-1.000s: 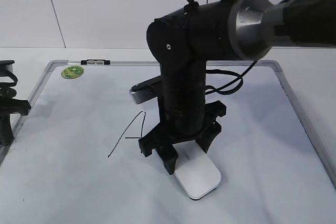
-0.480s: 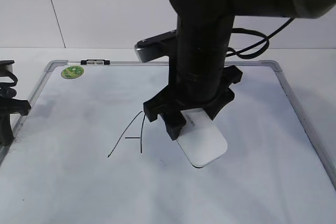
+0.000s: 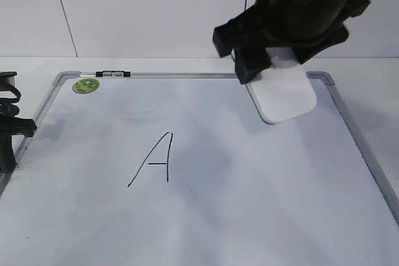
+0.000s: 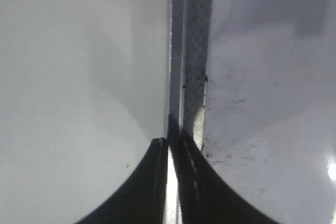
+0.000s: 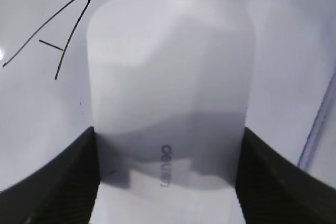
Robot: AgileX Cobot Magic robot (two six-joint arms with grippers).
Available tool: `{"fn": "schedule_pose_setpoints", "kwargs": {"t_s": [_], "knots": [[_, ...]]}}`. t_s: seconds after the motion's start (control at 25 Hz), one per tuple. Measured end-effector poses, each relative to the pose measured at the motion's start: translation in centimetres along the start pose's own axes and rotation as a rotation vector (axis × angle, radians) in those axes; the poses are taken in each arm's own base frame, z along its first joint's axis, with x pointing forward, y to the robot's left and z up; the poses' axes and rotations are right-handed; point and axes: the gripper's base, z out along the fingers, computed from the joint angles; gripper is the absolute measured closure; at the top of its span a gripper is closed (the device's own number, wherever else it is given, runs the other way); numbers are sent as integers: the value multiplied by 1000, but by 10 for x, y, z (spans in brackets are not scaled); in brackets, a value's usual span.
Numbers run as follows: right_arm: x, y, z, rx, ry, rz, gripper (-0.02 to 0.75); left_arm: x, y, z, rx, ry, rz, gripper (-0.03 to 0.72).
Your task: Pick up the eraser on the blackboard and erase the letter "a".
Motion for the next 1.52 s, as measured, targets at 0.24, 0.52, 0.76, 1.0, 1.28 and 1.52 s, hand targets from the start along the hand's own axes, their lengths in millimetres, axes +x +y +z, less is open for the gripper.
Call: {"fn": "schedule_pose_setpoints", "kwargs": {"t_s": [0.24,0.52,0.76,1.0,1.28,1.52], "knots": [[10,-24,-51,37,-149,88,177,0,0,0,0,-2,0,656],[18,-57,-80,61,-226,207,177,0,0,0,1,-1,-1,655],[23,-92,-82,124,-225,309,177,0,0,0,2,-1,-2,653],[31,-121,-66,196,-164,386,177,0,0,0,2,-1,-1,652],[31,-128,-36,234,-63,393,177,0,0,0,2,-1,-1,651],[19,-124,6,242,47,350,177,0,0,0,4,-1,-1,650]]}}
